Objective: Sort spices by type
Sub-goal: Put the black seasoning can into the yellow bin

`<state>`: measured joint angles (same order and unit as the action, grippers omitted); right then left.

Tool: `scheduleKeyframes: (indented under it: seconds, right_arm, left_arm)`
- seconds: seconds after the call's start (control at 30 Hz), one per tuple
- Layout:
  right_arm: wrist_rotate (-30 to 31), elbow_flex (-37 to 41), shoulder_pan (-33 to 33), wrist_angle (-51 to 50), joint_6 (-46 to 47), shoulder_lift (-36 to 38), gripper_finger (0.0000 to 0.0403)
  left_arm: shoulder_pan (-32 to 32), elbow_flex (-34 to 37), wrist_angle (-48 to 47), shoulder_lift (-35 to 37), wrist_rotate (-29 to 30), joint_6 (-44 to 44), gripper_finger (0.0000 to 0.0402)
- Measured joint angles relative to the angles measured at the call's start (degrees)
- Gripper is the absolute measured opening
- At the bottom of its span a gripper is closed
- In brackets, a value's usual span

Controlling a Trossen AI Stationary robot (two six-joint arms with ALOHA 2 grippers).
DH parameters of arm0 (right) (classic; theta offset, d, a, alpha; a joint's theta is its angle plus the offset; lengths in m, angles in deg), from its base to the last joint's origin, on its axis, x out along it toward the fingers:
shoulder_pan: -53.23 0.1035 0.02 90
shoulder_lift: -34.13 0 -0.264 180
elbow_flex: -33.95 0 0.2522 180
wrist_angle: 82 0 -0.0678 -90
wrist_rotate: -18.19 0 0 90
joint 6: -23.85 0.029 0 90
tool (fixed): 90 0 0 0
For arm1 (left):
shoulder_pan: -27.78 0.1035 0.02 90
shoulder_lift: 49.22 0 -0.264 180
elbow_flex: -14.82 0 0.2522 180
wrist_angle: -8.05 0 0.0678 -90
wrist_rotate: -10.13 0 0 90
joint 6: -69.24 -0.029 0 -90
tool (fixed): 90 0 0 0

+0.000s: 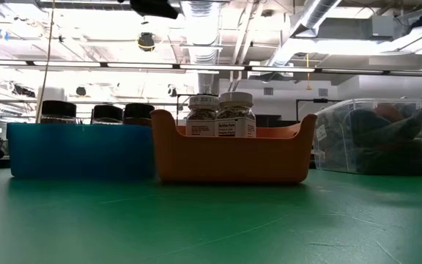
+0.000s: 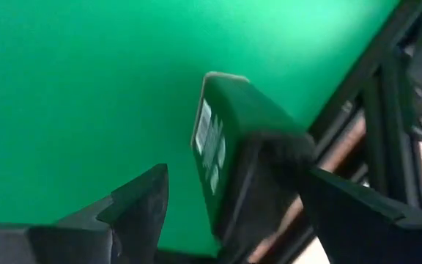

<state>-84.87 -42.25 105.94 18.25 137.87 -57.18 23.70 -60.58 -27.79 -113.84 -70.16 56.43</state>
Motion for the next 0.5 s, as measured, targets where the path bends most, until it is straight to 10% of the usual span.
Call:
scheduleKeyframes:
  seconds: [0.5]
  right_arm:
    - [-0.3,7.5,-2.3,9.2,-9.2,0.3,0.0247]
  left_arm:
    - [0.0,0.0,-0.9,4.1,0.0,0.0,0.0292]
